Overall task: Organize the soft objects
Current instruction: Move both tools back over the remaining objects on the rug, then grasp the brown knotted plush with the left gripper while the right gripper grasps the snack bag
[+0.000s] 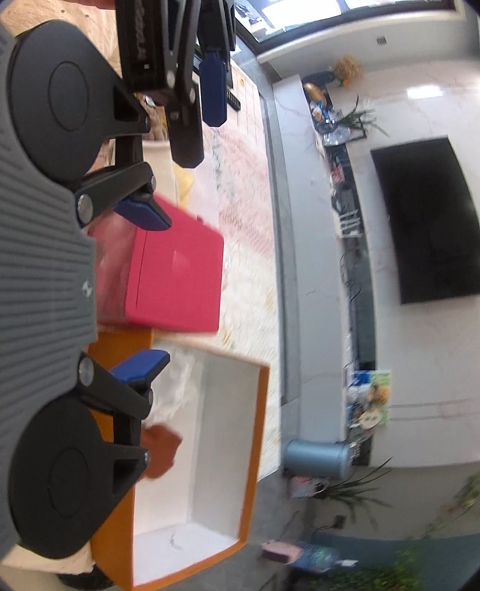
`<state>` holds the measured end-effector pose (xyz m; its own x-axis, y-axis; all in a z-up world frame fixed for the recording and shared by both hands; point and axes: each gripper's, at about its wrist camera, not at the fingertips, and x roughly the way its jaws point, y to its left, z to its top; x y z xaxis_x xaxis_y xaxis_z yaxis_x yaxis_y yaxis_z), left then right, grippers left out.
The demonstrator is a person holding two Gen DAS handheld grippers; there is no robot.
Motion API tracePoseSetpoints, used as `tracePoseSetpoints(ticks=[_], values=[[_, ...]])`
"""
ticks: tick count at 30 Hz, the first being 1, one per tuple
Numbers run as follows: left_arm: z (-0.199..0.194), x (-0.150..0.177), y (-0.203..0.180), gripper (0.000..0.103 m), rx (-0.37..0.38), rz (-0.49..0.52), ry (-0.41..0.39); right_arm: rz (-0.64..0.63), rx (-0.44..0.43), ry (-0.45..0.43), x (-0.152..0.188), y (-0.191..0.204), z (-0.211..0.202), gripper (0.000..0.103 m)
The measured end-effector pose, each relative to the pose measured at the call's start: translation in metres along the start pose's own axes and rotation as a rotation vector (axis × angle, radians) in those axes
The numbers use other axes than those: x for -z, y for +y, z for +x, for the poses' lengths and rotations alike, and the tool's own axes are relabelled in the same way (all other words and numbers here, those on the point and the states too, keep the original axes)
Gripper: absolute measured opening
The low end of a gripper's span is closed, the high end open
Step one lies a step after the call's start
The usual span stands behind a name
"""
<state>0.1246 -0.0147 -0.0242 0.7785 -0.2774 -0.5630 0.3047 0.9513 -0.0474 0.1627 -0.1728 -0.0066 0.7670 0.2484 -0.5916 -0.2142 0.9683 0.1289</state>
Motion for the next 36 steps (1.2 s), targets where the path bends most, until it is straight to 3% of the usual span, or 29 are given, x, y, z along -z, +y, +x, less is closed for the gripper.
tracePoseSetpoints(ticks=[7, 14, 24, 28, 36], values=[[-0.023, 0.032, 0.052, 0.069, -0.082, -0.113, 0.000, -0.083, -0.045, -0.035, 0.009, 0.059, 0.014, 0.070], [-0.037, 0.061, 0.093, 0.069, -0.154, -0.172, 0.051, -0.147, -0.089, 0.010, 0.025, 0.099, 0.039, 0.067], [-0.019, 0.075, 0.122, 0.069, -0.148, -0.169, 0.193, -0.235, -0.108, 0.105, 0.039, 0.126, 0.078, 0.058], [0.001, 0.069, 0.127, 0.069, -0.133, -0.129, 0.250, -0.275, -0.118, 0.126, 0.038, 0.131, 0.094, 0.058], [0.051, 0.067, 0.142, 0.070, -0.082, -0.142, 0.407, -0.310, -0.122, 0.161, 0.037, 0.131, 0.119, 0.055]])
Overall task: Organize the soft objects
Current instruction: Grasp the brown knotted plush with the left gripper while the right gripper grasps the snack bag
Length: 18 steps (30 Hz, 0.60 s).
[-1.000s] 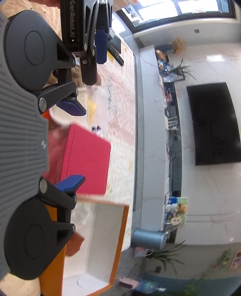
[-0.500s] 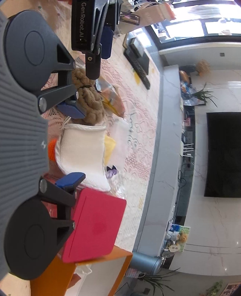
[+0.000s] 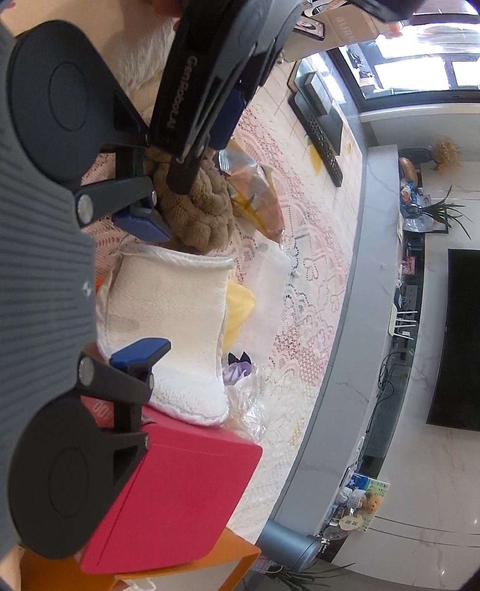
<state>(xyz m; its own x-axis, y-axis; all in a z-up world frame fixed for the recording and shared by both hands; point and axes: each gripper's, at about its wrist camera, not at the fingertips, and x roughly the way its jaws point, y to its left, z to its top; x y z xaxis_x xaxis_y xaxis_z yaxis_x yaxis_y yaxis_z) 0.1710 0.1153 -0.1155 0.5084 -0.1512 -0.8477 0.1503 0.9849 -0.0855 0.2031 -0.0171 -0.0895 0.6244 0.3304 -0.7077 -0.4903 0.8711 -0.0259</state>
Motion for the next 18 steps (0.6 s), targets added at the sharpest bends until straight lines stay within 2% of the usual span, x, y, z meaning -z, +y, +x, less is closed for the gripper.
tracePoseSetpoints(ticks=[2, 4, 10, 12, 16, 18], values=[[0.006, -0.004, -0.003, 0.077, -0.011, 0.027, 0.006, -0.035, -0.009, -0.007, 0.001, 0.004, 0.001, 0.054], [0.012, -0.008, -0.006, 0.079, -0.022, 0.044, 0.018, -0.053, -0.020, 0.003, 0.001, 0.006, 0.004, 0.054], [0.032, -0.008, -0.011, 0.081, -0.065, 0.067, 0.065, -0.014, -0.040, 0.036, 0.005, 0.000, 0.013, 0.046], [0.034, -0.008, -0.012, 0.078, -0.069, 0.067, 0.064, -0.011, -0.041, 0.035, 0.005, 0.000, 0.014, 0.046], [0.028, -0.007, -0.009, 0.053, -0.083, 0.043, 0.036, -0.003, -0.045, 0.032, 0.005, 0.000, 0.012, 0.046], [0.021, -0.006, -0.007, 0.048, -0.070, 0.013, 0.014, 0.008, -0.050, 0.028, 0.005, -0.001, 0.011, 0.046]])
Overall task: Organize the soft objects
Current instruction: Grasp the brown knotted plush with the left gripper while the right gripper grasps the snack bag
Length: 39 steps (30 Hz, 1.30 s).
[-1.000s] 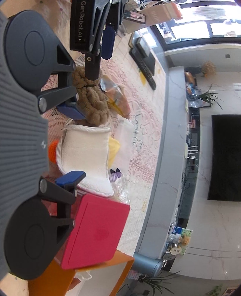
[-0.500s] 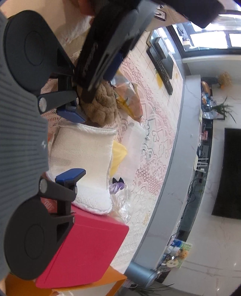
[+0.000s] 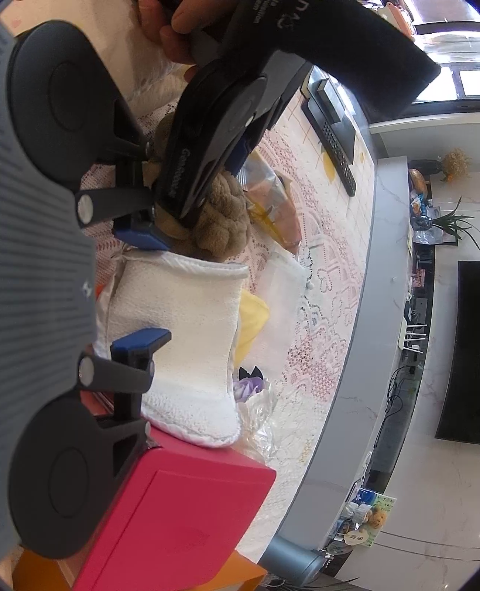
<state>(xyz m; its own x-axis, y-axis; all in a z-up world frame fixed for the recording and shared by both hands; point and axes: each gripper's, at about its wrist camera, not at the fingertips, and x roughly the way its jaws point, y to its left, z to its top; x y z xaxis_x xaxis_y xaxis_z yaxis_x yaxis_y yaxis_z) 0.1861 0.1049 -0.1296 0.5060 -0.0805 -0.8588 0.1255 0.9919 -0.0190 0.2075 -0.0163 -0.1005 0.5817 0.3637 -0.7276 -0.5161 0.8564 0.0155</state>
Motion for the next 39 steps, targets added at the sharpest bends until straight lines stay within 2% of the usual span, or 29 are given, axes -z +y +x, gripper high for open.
tracePoseSetpoints(ticks=[5, 9, 14, 18, 20, 22, 25, 27, 33, 39], values=[[-0.033, 0.008, 0.006, 0.047, 0.081, -0.103, -0.092, 0.014, 0.003, -0.010, -0.001, -0.002, -0.010, 0.046], [-0.060, 0.018, 0.021, 0.047, 0.089, -0.213, -0.158, 0.026, -0.008, -0.028, -0.008, -0.004, -0.018, 0.049], [-0.085, 0.020, 0.058, 0.047, 0.081, -0.374, -0.251, 0.033, -0.047, -0.053, -0.029, 0.005, -0.013, 0.050], [-0.098, 0.017, 0.088, 0.047, 0.049, -0.468, -0.324, 0.047, -0.086, -0.078, -0.048, 0.022, 0.000, 0.058], [-0.094, 0.010, 0.100, 0.047, -0.023, -0.477, -0.313, 0.064, -0.109, -0.077, -0.057, 0.031, 0.011, 0.061], [-0.084, 0.003, 0.112, 0.047, -0.097, -0.484, -0.309, 0.097, -0.127, -0.065, -0.063, 0.039, 0.024, 0.069], [-0.064, -0.006, 0.129, 0.047, -0.167, -0.498, -0.289, 0.163, -0.164, -0.035, -0.071, 0.048, 0.048, 0.069], [-0.048, -0.009, 0.137, 0.047, -0.209, -0.501, -0.264, 0.222, -0.160, -0.018, -0.075, 0.050, 0.064, 0.069], [-0.019, -0.001, 0.148, 0.047, -0.181, -0.533, -0.198, 0.452, -0.119, 0.033, -0.082, 0.037, 0.104, 0.069], [-0.013, 0.006, 0.154, 0.047, -0.141, -0.574, -0.181, 0.524, -0.156, 0.078, -0.082, 0.040, 0.134, 0.067]])
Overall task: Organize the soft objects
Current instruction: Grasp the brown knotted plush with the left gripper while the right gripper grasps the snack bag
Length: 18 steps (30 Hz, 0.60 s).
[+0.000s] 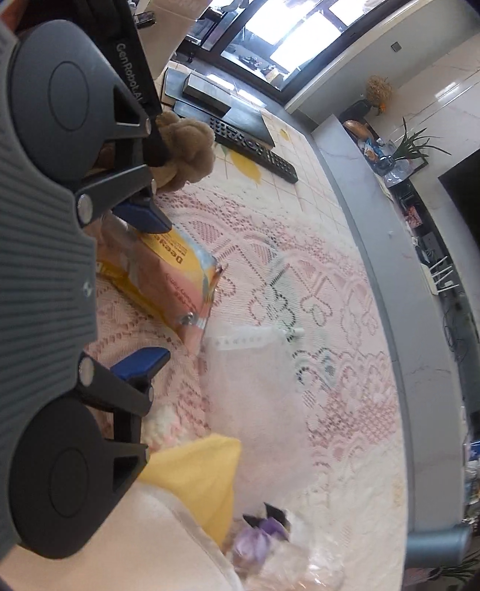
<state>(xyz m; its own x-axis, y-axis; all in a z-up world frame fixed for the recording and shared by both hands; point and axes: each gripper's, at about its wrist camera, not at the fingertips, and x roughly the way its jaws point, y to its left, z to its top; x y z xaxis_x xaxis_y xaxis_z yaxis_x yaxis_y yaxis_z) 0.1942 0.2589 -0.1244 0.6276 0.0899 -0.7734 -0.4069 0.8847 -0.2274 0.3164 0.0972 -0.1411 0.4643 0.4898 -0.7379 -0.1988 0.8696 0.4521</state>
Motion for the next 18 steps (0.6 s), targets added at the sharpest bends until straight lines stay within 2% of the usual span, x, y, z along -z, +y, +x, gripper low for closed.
tracePoseSetpoints(ticks=[5, 6, 9, 10, 14, 18], values=[[0.001, 0.001, -0.001, 0.047, 0.001, 0.004, 0.004, 0.018, -0.019, -0.004, 0.008, 0.003, 0.009, 0.063], [0.002, 0.001, -0.002, 0.047, 0.001, 0.005, 0.005, 0.009, -0.026, -0.008, 0.009, 0.004, 0.009, 0.057], [0.003, 0.001, -0.003, 0.047, -0.001, 0.009, 0.007, 0.003, -0.033, -0.008, 0.011, 0.005, 0.009, 0.051], [0.003, 0.002, -0.004, 0.047, -0.004, 0.012, 0.007, -0.002, -0.044, -0.006, 0.011, 0.006, 0.009, 0.046], [0.002, 0.002, -0.007, 0.047, -0.016, 0.030, 0.004, -0.045, -0.026, -0.012, 0.011, 0.012, 0.008, 0.042], [0.001, 0.003, -0.008, 0.047, -0.019, 0.044, 0.002, -0.084, -0.022, -0.019, 0.009, 0.018, 0.002, 0.033]])
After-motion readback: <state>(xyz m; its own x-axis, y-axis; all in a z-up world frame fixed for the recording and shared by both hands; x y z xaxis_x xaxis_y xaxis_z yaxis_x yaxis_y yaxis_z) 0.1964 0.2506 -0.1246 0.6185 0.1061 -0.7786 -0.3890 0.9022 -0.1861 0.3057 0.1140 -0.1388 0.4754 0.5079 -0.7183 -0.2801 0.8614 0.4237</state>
